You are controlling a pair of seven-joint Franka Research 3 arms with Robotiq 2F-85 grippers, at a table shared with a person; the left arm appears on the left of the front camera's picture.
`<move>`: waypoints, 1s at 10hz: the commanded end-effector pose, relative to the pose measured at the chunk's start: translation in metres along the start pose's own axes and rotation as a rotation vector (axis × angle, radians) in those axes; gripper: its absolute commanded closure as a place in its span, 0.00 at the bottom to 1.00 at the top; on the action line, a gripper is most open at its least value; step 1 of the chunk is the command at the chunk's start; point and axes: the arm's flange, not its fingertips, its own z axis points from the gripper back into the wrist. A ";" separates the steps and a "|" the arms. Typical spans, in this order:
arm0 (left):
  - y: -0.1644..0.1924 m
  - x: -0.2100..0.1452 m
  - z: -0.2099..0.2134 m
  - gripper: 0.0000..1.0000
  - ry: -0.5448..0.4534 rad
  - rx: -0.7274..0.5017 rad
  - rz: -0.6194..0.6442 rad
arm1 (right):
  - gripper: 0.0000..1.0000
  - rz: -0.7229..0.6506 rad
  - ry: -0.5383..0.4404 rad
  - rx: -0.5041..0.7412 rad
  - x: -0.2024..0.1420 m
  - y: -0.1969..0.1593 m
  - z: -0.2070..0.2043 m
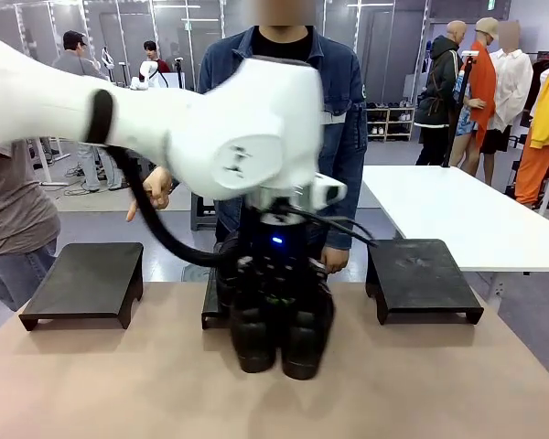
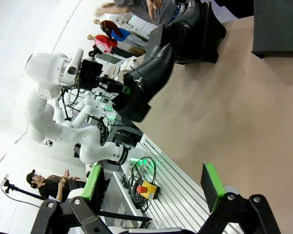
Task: Place the shoes on the stand as instructed by the person.
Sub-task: Pick up another pair of Shoes and place it on the Shoes Stand indicated by the person.
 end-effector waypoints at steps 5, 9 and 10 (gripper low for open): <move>0.261 -0.039 0.036 0.97 -0.086 -0.016 -0.199 | 0.00 0.016 -0.003 0.006 0.001 0.001 0.002; 0.395 -0.043 0.009 0.97 -0.103 -0.034 -0.119 | 0.00 0.016 -0.003 0.006 0.001 0.001 0.002; 0.416 -0.041 0.002 0.97 -0.122 -0.011 -0.059 | 0.00 0.016 -0.003 0.006 0.001 0.001 0.002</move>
